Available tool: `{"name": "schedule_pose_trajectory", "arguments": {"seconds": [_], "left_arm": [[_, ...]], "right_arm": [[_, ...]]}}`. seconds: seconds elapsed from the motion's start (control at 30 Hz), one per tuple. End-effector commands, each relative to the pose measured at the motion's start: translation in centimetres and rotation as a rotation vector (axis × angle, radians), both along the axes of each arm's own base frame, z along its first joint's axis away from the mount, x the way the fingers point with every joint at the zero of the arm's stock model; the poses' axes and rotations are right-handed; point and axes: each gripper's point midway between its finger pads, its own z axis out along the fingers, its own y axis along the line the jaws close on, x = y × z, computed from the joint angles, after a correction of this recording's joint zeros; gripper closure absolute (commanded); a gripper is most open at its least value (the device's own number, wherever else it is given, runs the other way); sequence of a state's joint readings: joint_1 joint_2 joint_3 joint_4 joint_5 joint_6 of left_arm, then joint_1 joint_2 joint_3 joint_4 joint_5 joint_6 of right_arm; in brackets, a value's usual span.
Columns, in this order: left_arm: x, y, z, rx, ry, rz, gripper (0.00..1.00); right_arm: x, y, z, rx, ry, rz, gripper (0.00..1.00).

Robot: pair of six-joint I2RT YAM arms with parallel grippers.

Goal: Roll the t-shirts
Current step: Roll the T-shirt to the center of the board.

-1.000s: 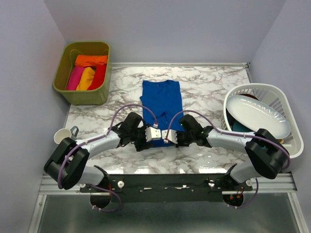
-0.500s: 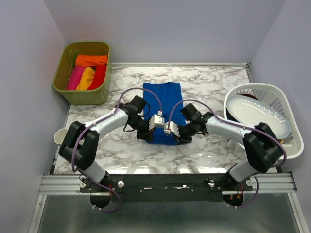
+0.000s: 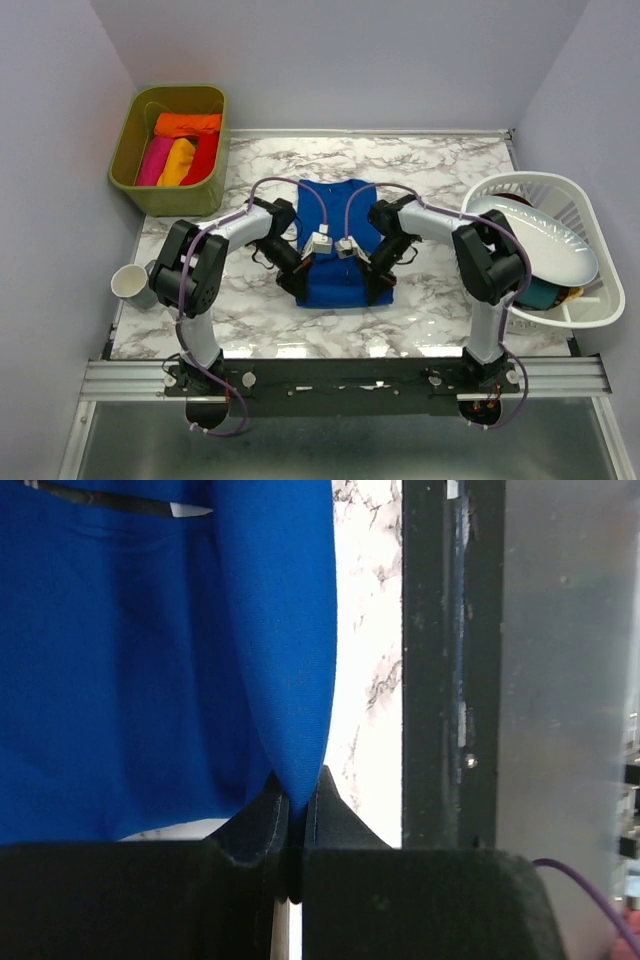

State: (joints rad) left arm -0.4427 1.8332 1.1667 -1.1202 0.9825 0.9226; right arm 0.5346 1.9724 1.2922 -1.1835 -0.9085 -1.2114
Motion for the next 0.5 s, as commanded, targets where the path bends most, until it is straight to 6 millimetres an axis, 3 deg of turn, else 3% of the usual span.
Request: {"name": "schedule_pose_trajectory", "arguments": {"seconds": [0.0,0.13,0.3,0.47], "left_arm": [[0.0,0.4,0.1,0.031,0.127,0.065,1.0],[0.4,0.6,-1.3,0.073,0.201,0.079,1.0],[2.3,1.0,-3.3,0.142,0.178,0.126,0.99],[5.0,1.5,-4.7,0.21,0.176,0.212,0.84]], "right_arm": [[-3.6,-2.1,2.2,-0.121,0.326,-0.014,0.92],[-2.7,-2.3,0.9,-0.156,0.348,-0.021,0.92],[-1.1,-2.2,0.2,-0.17,0.364,-0.064,0.91],[-0.4,-2.7,-1.1,-0.231,0.408,-0.095,0.91]]}}
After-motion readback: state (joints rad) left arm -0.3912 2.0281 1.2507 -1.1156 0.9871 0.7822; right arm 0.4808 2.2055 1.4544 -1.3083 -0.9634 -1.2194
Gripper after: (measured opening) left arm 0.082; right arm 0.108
